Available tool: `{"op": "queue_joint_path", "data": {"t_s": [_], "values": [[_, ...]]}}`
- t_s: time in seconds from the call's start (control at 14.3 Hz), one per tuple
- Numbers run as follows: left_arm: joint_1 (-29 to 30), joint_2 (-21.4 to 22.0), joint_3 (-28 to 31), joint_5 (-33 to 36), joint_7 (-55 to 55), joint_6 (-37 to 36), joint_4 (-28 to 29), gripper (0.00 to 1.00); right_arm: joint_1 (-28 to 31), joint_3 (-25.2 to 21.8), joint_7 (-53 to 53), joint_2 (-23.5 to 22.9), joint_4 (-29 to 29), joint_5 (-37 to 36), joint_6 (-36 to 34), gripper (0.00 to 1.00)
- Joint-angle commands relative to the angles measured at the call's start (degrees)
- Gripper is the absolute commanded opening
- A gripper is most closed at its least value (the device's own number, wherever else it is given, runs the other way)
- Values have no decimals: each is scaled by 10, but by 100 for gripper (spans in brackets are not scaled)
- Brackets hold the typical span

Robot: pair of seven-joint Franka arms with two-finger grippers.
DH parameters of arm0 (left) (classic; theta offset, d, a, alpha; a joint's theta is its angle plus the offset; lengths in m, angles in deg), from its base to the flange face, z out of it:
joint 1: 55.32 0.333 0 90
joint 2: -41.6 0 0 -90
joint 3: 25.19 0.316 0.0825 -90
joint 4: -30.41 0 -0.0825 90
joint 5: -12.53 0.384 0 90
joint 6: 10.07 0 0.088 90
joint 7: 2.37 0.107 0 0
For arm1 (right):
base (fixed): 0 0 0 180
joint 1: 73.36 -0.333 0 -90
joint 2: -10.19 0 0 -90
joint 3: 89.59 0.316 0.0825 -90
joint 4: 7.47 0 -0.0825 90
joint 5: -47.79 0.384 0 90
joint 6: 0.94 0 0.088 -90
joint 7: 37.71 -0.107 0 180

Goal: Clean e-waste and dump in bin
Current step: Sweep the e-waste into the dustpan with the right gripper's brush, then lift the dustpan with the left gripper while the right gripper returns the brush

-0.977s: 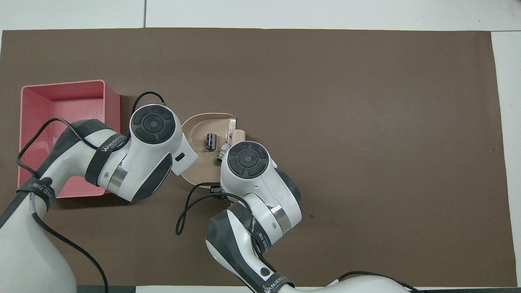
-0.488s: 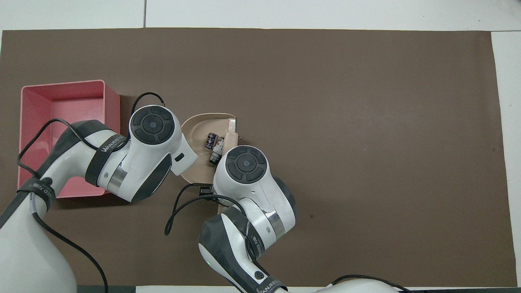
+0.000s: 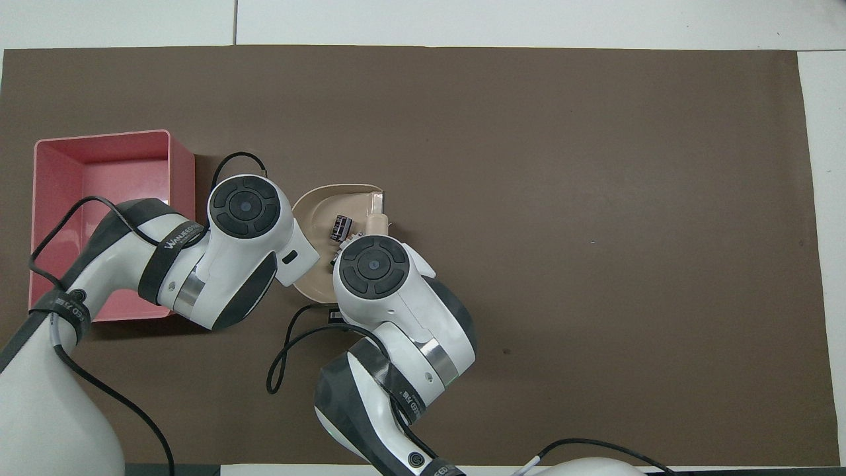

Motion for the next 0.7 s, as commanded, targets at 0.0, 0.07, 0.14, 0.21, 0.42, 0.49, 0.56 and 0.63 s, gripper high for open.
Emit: {"op": "queue_joint_path", "data": {"t_s": [0.0,0.07,0.14,0.21,0.42,0.49,0.56,0.63], "values": [[2,1,0,7,5,21,9,0,36,1,55,32,-5,-17,-62,0],[4,2,0,0,14,23,9,0,51,1,71,53,0,-34,-81,0],[19,6,0,-22,36,25,9,0,72,1,91,76,13,-53,-96,0],[25,14,0,-44,65,24,8,0,101,1,125,105,35,-66,-108,0],[34,39,1,-68,102,16,5,0,209,1,242,188,105,-78,-144,0],[47,50,1,-78,114,7,5,0,242,1,276,208,122,-87,-159,0],[51,60,1,-91,132,-6,2,0,269,1,307,224,140,-94,-162,0],[60,72,2,-107,152,-19,-1,0,298,1,327,236,155,-99,-164,0]]}}
